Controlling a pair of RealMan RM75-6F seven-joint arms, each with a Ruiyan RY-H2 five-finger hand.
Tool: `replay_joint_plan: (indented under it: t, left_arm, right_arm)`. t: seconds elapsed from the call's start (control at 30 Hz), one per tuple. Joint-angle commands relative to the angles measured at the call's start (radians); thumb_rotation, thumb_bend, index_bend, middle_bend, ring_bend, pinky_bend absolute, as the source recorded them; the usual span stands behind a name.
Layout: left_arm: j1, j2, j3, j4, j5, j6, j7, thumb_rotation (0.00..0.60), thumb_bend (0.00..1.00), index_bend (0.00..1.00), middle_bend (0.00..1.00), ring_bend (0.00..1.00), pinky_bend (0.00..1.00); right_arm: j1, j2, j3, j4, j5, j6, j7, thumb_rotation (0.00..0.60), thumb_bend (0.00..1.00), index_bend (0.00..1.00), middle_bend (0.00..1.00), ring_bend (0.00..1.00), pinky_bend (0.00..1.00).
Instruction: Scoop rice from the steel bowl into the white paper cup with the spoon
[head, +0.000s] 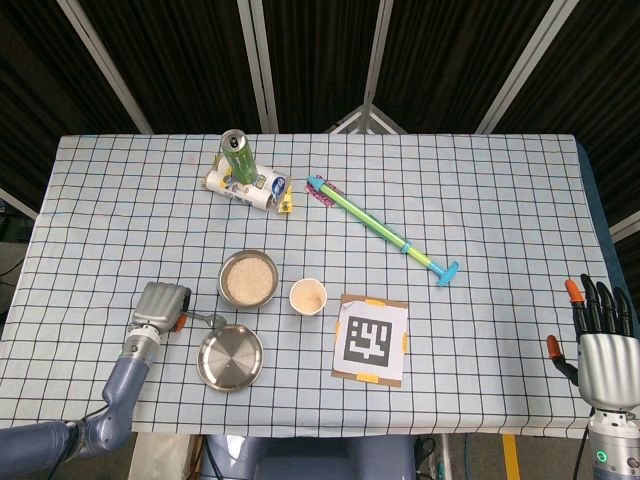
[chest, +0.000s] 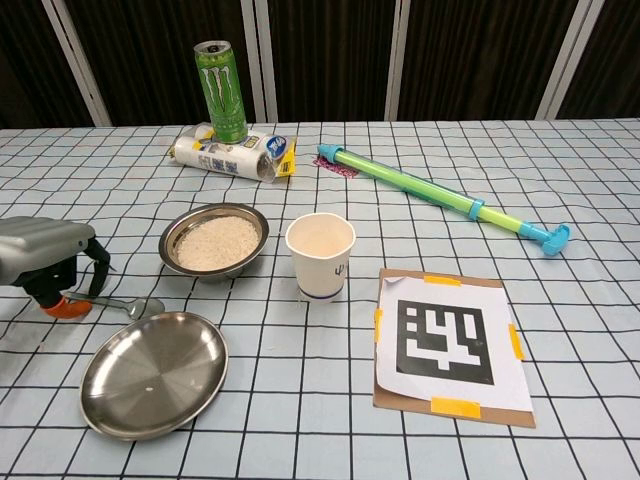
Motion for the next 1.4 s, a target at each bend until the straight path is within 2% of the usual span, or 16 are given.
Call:
replay_joint_plan:
  t: [0.03, 0.6, 0.87, 1.03, 1.17, 1.4]
  left_arm:
    - [0.001, 0.011, -0.003, -0.012, 0.010, 0.009, -0.010, 0.600, 0.43, 0.54, 0.99, 1.00, 1.00]
    - [-0.037, 0.136, -0.026, -0.131, 0.040, 0.028, 0.012, 0.600, 0.53, 0.55, 0.99, 1.00, 1.00]
    - [-0.096, 0.200, -0.080, -0.169, 0.017, 0.021, 0.053, 0.600, 0.54, 0.55, 0.99, 1.00, 1.00]
    - [-0.170, 0.207, -0.099, -0.136, -0.013, 0.002, 0.148, 0.600, 0.55, 0.56, 0.99, 1.00, 1.00]
    - [-0.237, 0.180, -0.077, -0.072, -0.003, -0.010, 0.266, 0.600, 0.55, 0.56, 0.99, 1.00, 1.00]
    - [-0.319, 0.097, -0.050, 0.031, 0.012, -0.024, 0.381, 0.600, 0.55, 0.56, 0.99, 1.00, 1.00]
  right_arm:
    - [0.000, 0.000, 0.000, 0.000, 0.000, 0.000, 0.000, 0.600, 0.38, 0.00, 0.00, 0.00, 0.00]
    - [0.000, 0.000, 0.000, 0.000, 0.000, 0.000, -0.001, 0.600, 0.38, 0.00, 0.00, 0.00, 0.00]
    - [0.000, 0.000, 0.001, 0.000, 0.001, -0.001, -0.001, 0.600, 0.38, 0.00, 0.00, 0.00, 0.00]
    - [0.000, -0.001, 0.001, 0.000, 0.000, 0.001, -0.001, 0.600, 0.38, 0.00, 0.00, 0.00, 0.00]
    - [-0.001, -0.002, 0.002, 0.001, -0.001, 0.006, -0.002, 0.600, 0.38, 0.00, 0.00, 0.00, 0.00]
    - [-0.005, -0.007, 0.001, 0.004, -0.005, 0.014, -0.003, 0.600, 0.38, 0.00, 0.00, 0.00, 0.00]
